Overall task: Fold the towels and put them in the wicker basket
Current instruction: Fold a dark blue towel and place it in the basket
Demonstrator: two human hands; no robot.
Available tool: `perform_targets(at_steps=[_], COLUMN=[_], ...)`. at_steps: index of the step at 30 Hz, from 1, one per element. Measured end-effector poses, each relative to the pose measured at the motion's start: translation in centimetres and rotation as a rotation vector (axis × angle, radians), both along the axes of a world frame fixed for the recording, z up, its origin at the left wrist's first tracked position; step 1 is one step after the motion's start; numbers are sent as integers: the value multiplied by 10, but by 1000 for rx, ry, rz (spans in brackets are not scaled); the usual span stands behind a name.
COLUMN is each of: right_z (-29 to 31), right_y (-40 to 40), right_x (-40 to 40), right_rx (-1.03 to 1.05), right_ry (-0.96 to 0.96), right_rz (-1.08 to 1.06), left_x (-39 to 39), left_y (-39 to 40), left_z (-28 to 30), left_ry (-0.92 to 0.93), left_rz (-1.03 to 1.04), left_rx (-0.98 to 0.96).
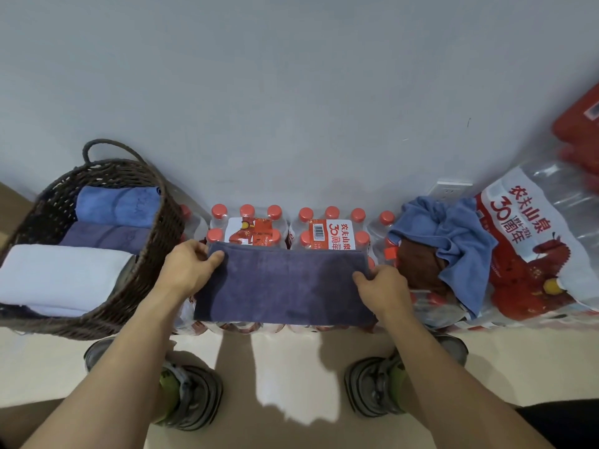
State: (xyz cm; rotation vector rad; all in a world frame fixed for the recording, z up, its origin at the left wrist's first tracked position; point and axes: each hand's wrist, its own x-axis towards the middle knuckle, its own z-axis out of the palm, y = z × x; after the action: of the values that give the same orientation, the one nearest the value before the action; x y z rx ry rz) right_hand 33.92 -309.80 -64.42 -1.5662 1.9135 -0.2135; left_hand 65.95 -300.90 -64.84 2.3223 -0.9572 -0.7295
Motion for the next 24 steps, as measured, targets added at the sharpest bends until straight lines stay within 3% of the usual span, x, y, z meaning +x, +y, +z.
perform_targets(at_steps=[4,10,17,22,24], right_z=[0,-4,-7,-5,-3], right_y=[-6,-10,-4,-6,-6], right_x=[3,-1,-8,-10,-6], right_rx=[-100,-19,2,35,3], right_ry=[-46,38,131,74,61], right_rz=[-81,-10,17,60,92], left_x=[4,0,5,-2,-7], left_y=[-5,-8,-18,-7,0], left_z=[-5,-16,-8,-8,-14], left_ry=[-9,-35,-138,-272,-236], left_rz=[-38,61,-40,22,8], left_rx=[-28,-75,27,77,163])
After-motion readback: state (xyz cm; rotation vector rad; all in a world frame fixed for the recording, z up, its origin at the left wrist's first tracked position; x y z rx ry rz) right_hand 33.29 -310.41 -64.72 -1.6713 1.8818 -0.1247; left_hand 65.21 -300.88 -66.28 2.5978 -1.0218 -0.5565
